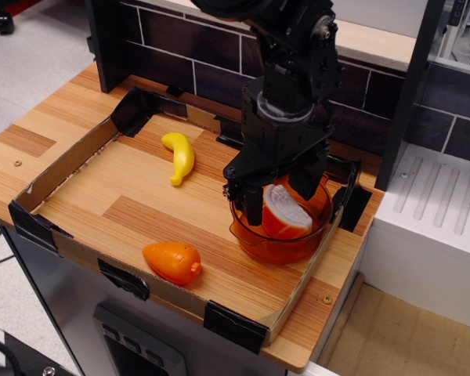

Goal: Take sushi out of pot

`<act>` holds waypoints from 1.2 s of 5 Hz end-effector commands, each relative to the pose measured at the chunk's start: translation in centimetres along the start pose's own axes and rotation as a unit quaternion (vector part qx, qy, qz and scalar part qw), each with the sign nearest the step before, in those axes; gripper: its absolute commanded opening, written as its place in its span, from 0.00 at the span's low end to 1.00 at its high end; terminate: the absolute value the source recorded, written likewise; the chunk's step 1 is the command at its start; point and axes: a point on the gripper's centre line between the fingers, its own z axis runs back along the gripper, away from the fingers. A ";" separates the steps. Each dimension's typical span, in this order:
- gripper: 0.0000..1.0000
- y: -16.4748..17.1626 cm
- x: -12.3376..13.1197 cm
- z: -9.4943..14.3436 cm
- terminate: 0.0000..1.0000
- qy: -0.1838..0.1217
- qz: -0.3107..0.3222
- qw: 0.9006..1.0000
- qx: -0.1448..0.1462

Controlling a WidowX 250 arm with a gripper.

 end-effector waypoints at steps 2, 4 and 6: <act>1.00 -0.8 0.5 -0.1 0.00 -0.009 -0.002 1.000 -0.004; 0.00 -1.1 1.2 2.0 0.00 -0.029 0.015 0.999 -0.038; 0.00 0.2 2.3 9.9 0.00 -0.052 0.007 0.991 -0.125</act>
